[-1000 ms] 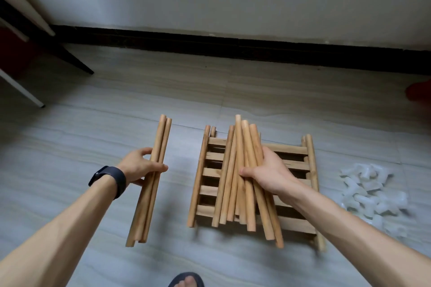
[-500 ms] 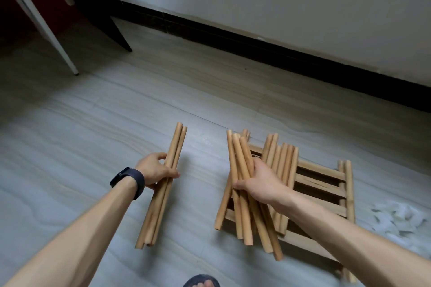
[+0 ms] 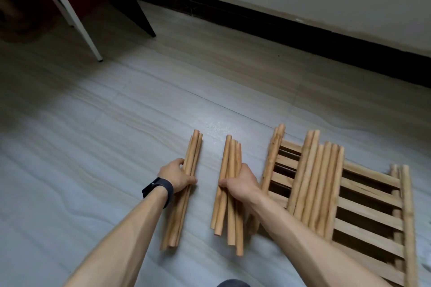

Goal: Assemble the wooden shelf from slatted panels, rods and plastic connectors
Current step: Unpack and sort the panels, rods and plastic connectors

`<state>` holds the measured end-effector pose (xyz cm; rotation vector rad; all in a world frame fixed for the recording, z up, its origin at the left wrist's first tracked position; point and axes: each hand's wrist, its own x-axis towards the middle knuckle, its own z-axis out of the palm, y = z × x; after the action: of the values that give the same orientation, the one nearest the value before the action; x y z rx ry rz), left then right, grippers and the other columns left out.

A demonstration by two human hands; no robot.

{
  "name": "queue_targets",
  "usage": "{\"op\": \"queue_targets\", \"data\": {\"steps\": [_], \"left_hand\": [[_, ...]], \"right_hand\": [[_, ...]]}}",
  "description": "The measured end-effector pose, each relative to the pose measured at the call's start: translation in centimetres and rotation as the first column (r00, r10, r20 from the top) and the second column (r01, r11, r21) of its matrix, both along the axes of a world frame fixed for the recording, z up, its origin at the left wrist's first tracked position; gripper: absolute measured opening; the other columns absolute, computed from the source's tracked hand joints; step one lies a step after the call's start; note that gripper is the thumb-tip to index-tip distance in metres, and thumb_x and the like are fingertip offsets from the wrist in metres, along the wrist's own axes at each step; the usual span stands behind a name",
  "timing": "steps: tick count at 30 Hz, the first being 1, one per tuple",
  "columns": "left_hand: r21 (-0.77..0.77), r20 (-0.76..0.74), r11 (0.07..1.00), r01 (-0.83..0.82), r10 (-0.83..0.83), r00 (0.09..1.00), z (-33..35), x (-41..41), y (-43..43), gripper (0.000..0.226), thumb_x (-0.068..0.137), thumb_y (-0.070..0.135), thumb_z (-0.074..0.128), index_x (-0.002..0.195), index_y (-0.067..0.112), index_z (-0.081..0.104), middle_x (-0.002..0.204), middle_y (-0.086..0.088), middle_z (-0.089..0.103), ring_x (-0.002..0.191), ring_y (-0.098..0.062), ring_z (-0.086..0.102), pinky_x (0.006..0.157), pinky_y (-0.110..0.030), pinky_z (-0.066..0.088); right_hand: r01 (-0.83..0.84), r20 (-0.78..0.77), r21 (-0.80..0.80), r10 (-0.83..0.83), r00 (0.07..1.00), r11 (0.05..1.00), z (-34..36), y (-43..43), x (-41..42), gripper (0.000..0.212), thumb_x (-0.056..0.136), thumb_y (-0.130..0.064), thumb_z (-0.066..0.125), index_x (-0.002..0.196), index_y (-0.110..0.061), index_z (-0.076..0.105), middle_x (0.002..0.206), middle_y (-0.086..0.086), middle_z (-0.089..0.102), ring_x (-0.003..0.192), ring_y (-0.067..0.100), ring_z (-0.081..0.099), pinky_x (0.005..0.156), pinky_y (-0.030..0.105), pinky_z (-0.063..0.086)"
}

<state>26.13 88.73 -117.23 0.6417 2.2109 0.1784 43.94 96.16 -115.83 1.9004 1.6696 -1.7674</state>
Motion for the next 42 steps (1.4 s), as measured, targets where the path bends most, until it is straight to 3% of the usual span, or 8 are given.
{"op": "queue_targets", "data": {"steps": [6, 11, 20, 25, 28, 31, 35, 42], "left_hand": [[-0.024, -0.216, 0.99, 0.136, -0.138, 0.967, -0.3, 0.0, 1.0, 0.05, 0.078, 0.029, 0.068, 0.125, 0.022, 0.051, 0.095, -0.006, 0.065, 0.081, -0.029, 0.06, 0.063, -0.031, 0.048], [-0.093, -0.339, 0.956, 0.277, -0.292, 0.894, -0.7, 0.2, 1.8, 0.04, 0.084, 0.018, 0.061, 0.121, 0.022, 0.046, 0.087, -0.007, 0.057, 0.076, -0.03, 0.054, 0.061, -0.032, 0.043], [-0.092, -0.326, 0.957, 0.275, -0.29, 0.9, -1.1, 0.8, 2.0, 0.042, 0.089, 0.028, 0.061, 0.126, 0.018, 0.044, 0.112, -0.011, 0.055, 0.099, -0.036, 0.059, 0.07, -0.036, 0.041], [-0.018, -0.279, 0.968, 0.251, -0.246, 0.928, -1.6, 0.3, 1.3, 0.071, 0.088, 0.046, 0.068, 0.145, 0.021, 0.034, 0.132, -0.011, 0.049, 0.115, -0.035, 0.056, 0.085, -0.041, 0.049], [0.062, -0.231, 0.981, 0.182, -0.163, 0.959, -2.0, -0.6, 1.0, 0.082, 0.087, 0.051, 0.067, 0.153, 0.021, 0.028, 0.142, -0.013, 0.045, 0.123, -0.033, 0.053, 0.094, -0.042, 0.048], [0.123, -0.197, 0.982, 0.143, -0.117, 0.973, -2.1, -1.4, 0.6, 0.077, 0.09, 0.049, 0.063, 0.153, 0.022, 0.03, 0.142, -0.014, 0.045, 0.123, -0.032, 0.053, 0.097, -0.041, 0.048], [0.201, -0.188, 0.97, 0.139, -0.101, 0.977, -2.0, -1.7, -0.2, 0.067, 0.094, 0.045, 0.06, 0.153, 0.027, 0.033, 0.14, -0.013, 0.046, 0.121, -0.03, 0.054, 0.094, -0.036, 0.046], [0.257, -0.213, 0.944, 0.208, -0.155, 0.965, -2.4, -1.3, -1.1, 0.052, 0.1, 0.038, 0.053, 0.15, 0.039, 0.04, 0.143, -0.009, 0.043, 0.127, -0.026, 0.051, 0.096, -0.035, 0.047]], "right_hand": [[-0.051, 0.074, -0.021, 0.052, 0.996, 0.998, -2.1, -1.6, -1.7, 0.044, 0.085, -0.021, 0.063, 0.124, -0.017, 0.043, 0.106, 0.003, 0.059, 0.098, 0.025, 0.061, 0.082, 0.036, 0.054], [-0.042, 0.081, 0.003, 0.042, 0.996, 0.999, -2.7, -2.2, -2.5, 0.043, 0.084, -0.021, 0.061, 0.122, -0.017, 0.042, 0.108, 0.006, 0.061, 0.099, 0.029, 0.063, 0.087, 0.044, 0.056], [-0.052, 0.108, 0.067, 0.045, 0.993, 0.996, -3.0, -2.6, -3.0, 0.04, 0.085, -0.023, 0.064, 0.117, -0.014, 0.041, 0.11, 0.011, 0.063, 0.102, 0.033, 0.063, 0.089, 0.046, 0.054], [-0.027, 0.09, 0.108, 0.017, 0.996, 0.994, -3.3, -2.6, -2.8, 0.055, 0.084, -0.03, 0.071, 0.129, -0.012, 0.045, 0.125, 0.01, 0.056, 0.117, 0.032, 0.056, 0.1, 0.045, 0.048], [-0.001, 0.091, 0.115, -0.009, 0.996, 0.993, -3.6, -2.6, -2.6, 0.048, 0.088, -0.032, 0.066, 0.128, -0.013, 0.046, 0.123, 0.008, 0.059, 0.116, 0.031, 0.058, 0.1, 0.044, 0.048], [0.04, 0.079, 0.129, -0.051, 0.996, 0.991, -3.5, -2.6, -2.2, 0.034, 0.091, -0.026, 0.058, 0.122, -0.016, 0.048, 0.121, 0.005, 0.061, 0.112, 0.026, 0.059, 0.099, 0.042, 0.049], [0.058, 0.074, 0.144, -0.069, 0.995, 0.988, -3.4, -2.8, -1.9, 0.044, 0.095, -0.014, 0.053, 0.137, -0.012, 0.042, 0.13, 0.005, 0.054, 0.12, 0.025, 0.053, 0.103, 0.036, 0.044], [-0.044, 0.061, 0.169, 0.034, 0.998, 0.985, -3.4, -3.9, -2.0, 0.055, 0.094, -0.028, 0.058, 0.144, -0.021, 0.036, 0.139, 0.005, 0.047, 0.127, 0.026, 0.051, 0.107, 0.038, 0.042]]}}
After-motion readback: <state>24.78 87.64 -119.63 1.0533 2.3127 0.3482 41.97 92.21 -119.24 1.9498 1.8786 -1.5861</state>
